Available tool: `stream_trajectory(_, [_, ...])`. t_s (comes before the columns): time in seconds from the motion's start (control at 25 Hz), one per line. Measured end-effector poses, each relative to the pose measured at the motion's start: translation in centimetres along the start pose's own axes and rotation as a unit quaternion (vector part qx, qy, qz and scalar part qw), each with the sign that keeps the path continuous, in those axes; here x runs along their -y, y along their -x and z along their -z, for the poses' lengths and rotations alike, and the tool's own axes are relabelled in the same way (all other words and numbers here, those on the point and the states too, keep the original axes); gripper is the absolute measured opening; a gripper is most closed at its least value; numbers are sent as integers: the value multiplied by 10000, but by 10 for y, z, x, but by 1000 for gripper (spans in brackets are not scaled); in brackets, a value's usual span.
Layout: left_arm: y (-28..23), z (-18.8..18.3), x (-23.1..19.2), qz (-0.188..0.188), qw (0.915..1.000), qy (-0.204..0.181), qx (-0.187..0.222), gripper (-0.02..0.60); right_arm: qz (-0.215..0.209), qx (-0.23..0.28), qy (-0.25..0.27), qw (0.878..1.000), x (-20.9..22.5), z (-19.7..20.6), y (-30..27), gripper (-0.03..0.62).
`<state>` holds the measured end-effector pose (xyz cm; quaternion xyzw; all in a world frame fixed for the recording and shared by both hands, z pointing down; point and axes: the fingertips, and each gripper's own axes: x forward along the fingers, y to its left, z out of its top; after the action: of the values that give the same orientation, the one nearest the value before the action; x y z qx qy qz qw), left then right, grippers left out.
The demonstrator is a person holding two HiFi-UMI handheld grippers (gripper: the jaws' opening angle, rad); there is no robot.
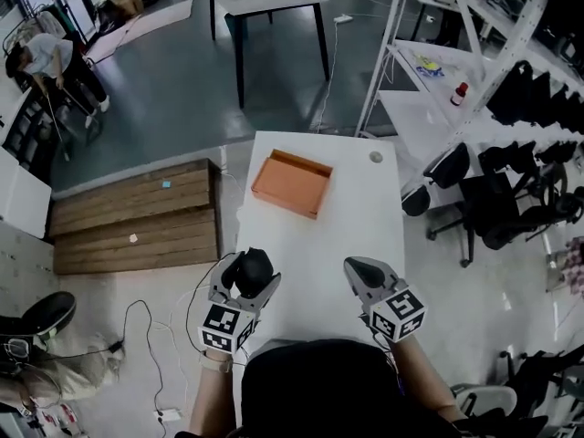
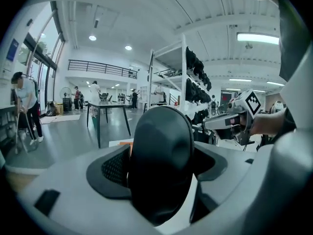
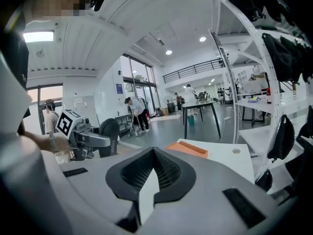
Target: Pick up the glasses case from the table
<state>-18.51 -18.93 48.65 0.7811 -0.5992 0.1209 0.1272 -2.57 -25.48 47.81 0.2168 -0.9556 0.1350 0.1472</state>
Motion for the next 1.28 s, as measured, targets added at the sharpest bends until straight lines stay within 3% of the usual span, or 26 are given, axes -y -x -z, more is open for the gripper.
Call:
stream_trajectory(0.2, [12, -6, 1, -112, 9993, 195, 296, 373, -149, 10, 118, 9998, -15, -7, -2, 26])
stream_trajectory(0.56, [15, -2, 6, -145, 9985, 264, 458, 373, -199, 97, 148, 9996, -25, -4, 4, 26])
stream_trajectory(1.28, [4, 4, 18, 61, 9992, 227, 331, 373, 117, -93, -12, 9999, -13, 15, 19, 26])
